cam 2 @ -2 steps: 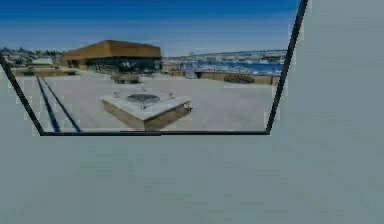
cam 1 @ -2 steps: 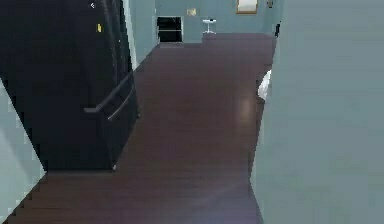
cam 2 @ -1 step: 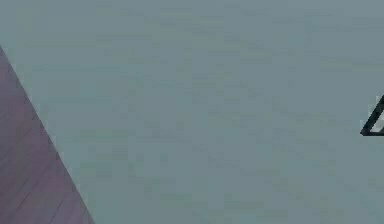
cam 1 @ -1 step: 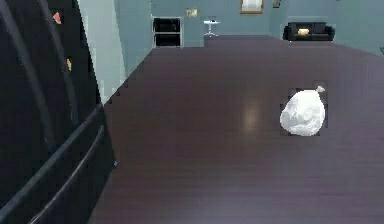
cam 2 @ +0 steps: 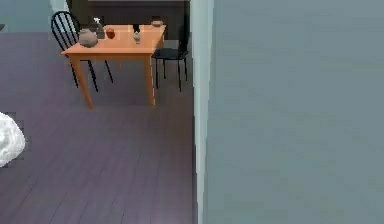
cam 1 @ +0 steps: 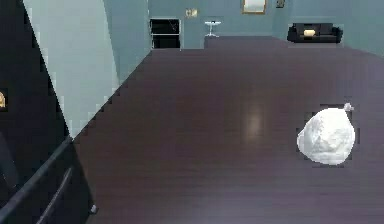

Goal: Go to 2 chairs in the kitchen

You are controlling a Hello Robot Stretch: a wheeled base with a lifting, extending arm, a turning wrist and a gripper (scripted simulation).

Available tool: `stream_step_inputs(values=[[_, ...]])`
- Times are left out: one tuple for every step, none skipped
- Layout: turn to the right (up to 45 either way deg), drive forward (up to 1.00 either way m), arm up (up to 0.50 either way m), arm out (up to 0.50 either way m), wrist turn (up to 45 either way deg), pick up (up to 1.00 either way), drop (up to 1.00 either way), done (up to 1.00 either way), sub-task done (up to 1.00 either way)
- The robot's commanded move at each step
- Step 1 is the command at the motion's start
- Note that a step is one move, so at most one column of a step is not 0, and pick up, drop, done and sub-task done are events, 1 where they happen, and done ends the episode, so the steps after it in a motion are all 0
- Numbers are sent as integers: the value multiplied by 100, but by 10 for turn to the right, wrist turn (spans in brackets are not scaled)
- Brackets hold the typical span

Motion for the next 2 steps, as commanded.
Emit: stream_step_inputs(values=[[330,0,0,0,0,0,0,0,0],[0,55,0,0,0,0,0,0,0]])
